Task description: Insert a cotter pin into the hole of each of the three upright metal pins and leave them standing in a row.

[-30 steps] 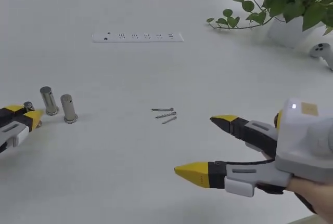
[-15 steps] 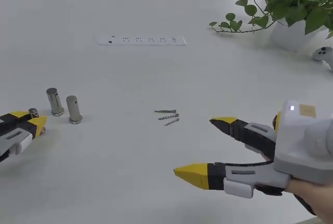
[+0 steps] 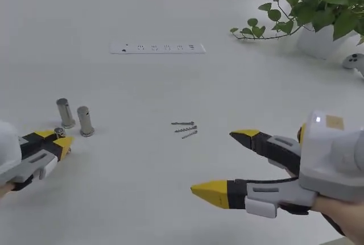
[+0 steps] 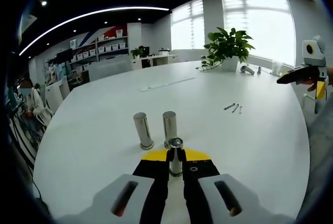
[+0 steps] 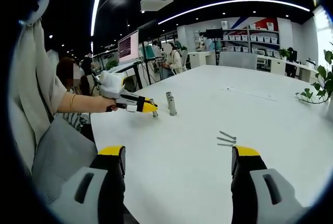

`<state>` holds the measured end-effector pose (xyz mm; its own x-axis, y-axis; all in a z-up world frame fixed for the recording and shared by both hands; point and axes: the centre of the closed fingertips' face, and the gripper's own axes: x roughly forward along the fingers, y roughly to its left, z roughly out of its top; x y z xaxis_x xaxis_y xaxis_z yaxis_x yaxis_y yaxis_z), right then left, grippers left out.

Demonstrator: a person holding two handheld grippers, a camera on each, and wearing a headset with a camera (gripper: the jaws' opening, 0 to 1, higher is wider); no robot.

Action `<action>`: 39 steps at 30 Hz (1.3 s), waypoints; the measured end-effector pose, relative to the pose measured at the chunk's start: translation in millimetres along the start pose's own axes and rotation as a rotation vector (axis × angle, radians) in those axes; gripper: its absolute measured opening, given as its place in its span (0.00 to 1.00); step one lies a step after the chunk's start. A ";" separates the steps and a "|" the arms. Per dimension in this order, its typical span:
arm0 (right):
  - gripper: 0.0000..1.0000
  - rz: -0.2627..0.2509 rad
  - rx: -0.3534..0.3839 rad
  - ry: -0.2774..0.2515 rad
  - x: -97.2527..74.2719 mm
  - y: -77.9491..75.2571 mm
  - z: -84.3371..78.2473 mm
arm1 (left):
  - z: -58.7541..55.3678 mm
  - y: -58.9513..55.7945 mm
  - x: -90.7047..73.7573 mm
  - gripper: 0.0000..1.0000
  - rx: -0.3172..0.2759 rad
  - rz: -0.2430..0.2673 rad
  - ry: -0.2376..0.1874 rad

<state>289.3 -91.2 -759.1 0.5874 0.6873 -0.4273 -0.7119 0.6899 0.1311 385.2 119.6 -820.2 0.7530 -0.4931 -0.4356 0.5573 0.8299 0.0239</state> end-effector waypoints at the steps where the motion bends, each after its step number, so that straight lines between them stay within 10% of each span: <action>1: 0.86 0.000 -0.001 0.000 -0.4 0.6 -0.3 | -0.1 -3.7 -0.1 0.07 0.001 -0.005 0.000; 19: 0.85 0.017 -0.010 0.010 -7.1 9.3 -9.1 | 2.9 -57.8 7.0 0.07 0.038 -0.091 -0.007; 39: 0.84 0.008 -0.004 0.002 -14.1 7.7 -13.0 | 3.6 -92.3 18.0 0.07 0.065 -0.127 -0.022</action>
<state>270.5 -98.5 -763.6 0.5808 0.6922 -0.4283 -0.7180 0.6836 0.1312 348.6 33.2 -827.0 0.6821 -0.5991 -0.4193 0.6694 0.7424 0.0280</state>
